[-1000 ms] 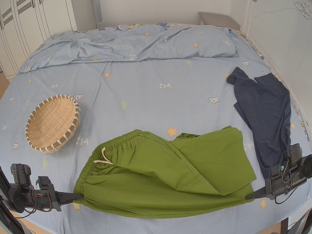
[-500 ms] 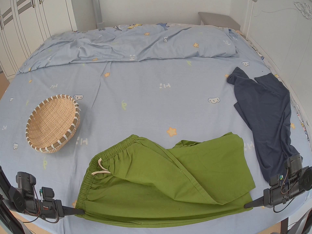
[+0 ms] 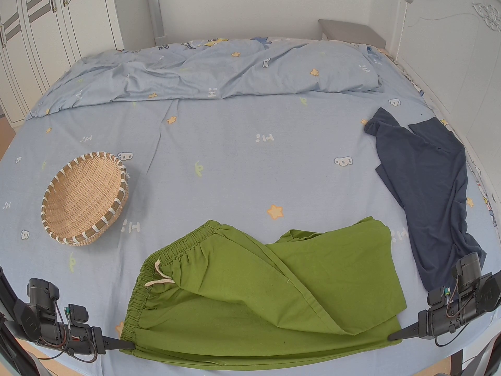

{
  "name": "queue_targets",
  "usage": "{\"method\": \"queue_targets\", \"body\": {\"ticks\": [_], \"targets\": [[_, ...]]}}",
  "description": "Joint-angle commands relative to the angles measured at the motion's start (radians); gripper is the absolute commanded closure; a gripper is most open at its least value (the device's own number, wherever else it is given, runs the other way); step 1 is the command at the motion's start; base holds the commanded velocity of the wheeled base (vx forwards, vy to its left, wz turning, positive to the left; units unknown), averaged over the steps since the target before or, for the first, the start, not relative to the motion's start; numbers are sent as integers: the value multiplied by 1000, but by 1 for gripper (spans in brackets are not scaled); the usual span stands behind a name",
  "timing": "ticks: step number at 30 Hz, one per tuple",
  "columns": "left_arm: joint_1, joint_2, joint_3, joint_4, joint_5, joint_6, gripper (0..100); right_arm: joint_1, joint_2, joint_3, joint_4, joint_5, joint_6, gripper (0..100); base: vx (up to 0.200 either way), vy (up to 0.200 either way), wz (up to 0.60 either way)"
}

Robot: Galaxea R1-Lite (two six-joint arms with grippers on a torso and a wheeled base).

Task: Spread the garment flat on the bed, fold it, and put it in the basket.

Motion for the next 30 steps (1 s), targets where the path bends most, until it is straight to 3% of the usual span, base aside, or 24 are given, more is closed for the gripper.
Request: {"method": "queue_targets", "body": {"ticks": [1, 6, 7, 10, 11, 18, 22, 26, 27, 30], "targets": [[-1, -4, 18, 1, 2, 0, 100, 1, 15, -1, 0, 0, -1, 100, 0, 0, 0], [-4, 4, 18, 2, 2, 5, 100, 1, 16, 1, 0, 0, -3, 100, 0, 0, 0], [-4, 4, 18, 2, 2, 6, 100, 1, 15, -1, 0, 0, -3, 0, 0, 0, 0], [-4, 4, 18, 4, 4, 15, 100, 0, 15, -1, -1, 0, -1, 0, 0, 0, 0], [-4, -1, 18, 4, 4, 21, 0, 0, 15, 1, -1, 1, -1, 0, 0, 0, 0], [-4, -53, 18, 15, 2, 17, 0, -6, 13, 4, -7, 7, -1, 0, 0, 0, 0], [7, -160, 18, 45, 1, 14, 0, -12, -4, 31, -66, 7, -3, 0, 0, 0, 0], [13, -369, -5, 76, 22, -18, 0, -31, -91, 84, -219, 0, 8, 0, 0, 0, 0], [-2, -455, -58, 108, 102, -34, 0, -46, -137, 108, -310, -2, 9, 0, 0, 0, 0], [-65, -533, -182, 217, 220, -40, 0, -71, -215, 128, -440, -2, 16, 0, 0, 0, 0]]}}
